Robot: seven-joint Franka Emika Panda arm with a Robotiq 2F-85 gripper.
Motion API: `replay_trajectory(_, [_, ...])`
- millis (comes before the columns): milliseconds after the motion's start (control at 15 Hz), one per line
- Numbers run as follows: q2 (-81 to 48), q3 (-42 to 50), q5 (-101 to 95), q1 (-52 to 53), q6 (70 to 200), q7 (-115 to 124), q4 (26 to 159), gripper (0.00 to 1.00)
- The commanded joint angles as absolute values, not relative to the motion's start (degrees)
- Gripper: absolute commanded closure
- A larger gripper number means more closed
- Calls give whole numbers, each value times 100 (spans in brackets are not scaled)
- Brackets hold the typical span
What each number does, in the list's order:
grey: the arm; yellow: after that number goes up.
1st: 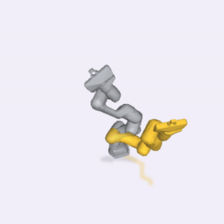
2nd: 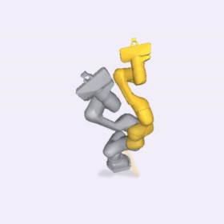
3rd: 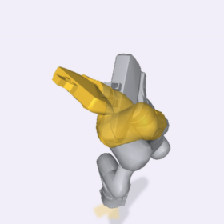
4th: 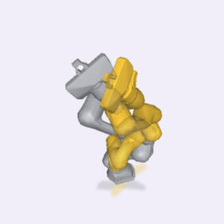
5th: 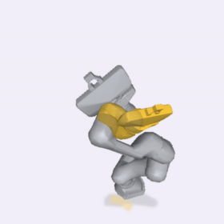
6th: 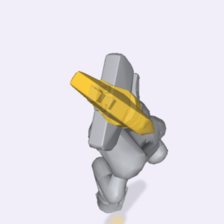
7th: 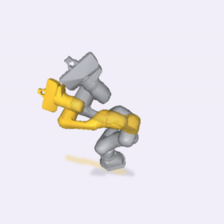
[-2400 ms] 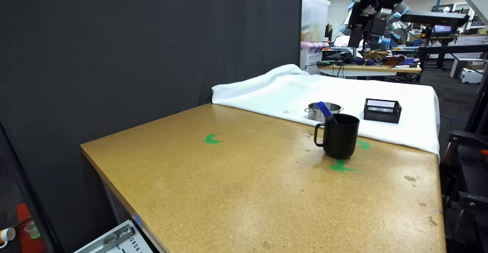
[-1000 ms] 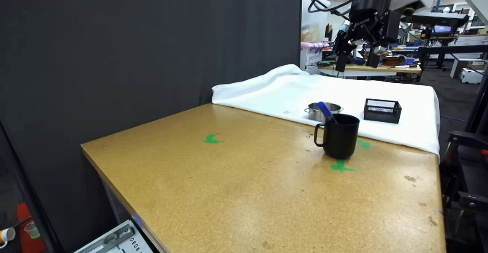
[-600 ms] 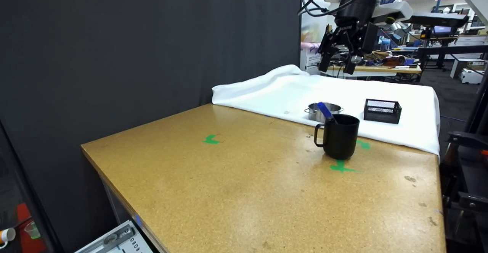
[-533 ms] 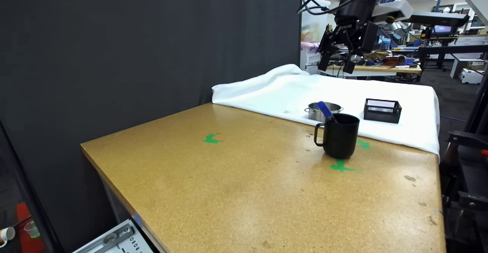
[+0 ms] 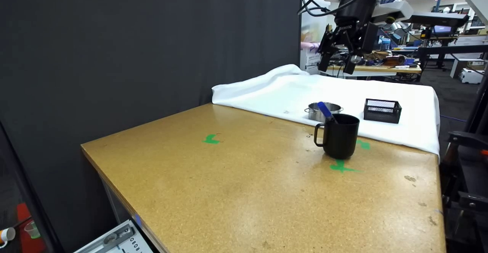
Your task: Pick up the pen from the black cup and put it on the table.
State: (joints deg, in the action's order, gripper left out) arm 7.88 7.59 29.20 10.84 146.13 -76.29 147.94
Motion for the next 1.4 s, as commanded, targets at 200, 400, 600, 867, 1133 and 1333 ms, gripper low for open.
replay_trajectory(200, [795,589,3107,931,14725,-7798,14870,0])
replay_trajectory(400, [880,634,3464,945,14863,-8076,15030,0])
replay_trajectory(600, [905,689,4125,924,15075,-8856,15169,0])
replay_trajectory(867, [856,877,5039,1055,15298,-10026,15332,0])
replay_trajectory(1133, [744,895,5861,1089,15352,-10947,15426,0])
replay_trajectory(1333, [540,847,6649,1173,15500,-11580,15378,0])
